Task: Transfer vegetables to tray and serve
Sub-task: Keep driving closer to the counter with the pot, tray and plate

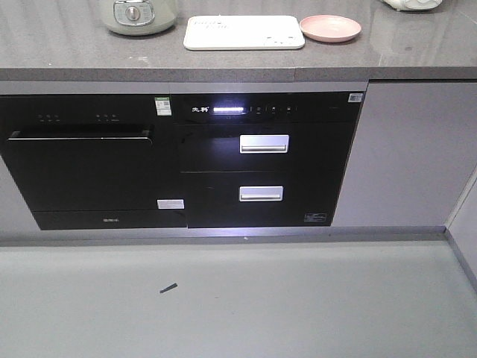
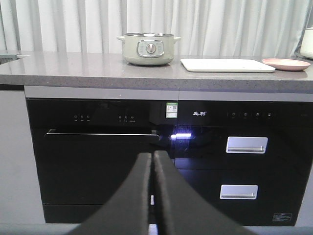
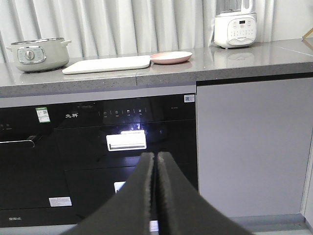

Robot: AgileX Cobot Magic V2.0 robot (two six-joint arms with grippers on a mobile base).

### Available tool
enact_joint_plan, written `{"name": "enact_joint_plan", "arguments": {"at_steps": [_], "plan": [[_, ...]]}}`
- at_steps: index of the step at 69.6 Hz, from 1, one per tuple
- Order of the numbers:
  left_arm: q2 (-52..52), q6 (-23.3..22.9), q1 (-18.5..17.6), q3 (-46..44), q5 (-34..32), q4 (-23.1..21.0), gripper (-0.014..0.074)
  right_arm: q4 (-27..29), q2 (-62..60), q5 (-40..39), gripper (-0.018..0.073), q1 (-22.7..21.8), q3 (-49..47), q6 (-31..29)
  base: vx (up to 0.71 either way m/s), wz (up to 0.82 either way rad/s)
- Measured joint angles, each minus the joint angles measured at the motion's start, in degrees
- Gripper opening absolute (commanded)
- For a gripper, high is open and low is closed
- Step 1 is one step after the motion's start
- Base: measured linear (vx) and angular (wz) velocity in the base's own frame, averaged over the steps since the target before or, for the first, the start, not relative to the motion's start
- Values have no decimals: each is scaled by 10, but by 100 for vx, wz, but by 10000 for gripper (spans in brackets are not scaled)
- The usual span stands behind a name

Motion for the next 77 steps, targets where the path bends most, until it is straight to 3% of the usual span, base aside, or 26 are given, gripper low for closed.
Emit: {"name": "enact_joint_plan", "arguments": {"at_steps": [77], "plan": [[0, 0, 0, 0, 0, 0, -6, 0, 0, 0, -3, 0, 0, 0, 9, -3]]}}
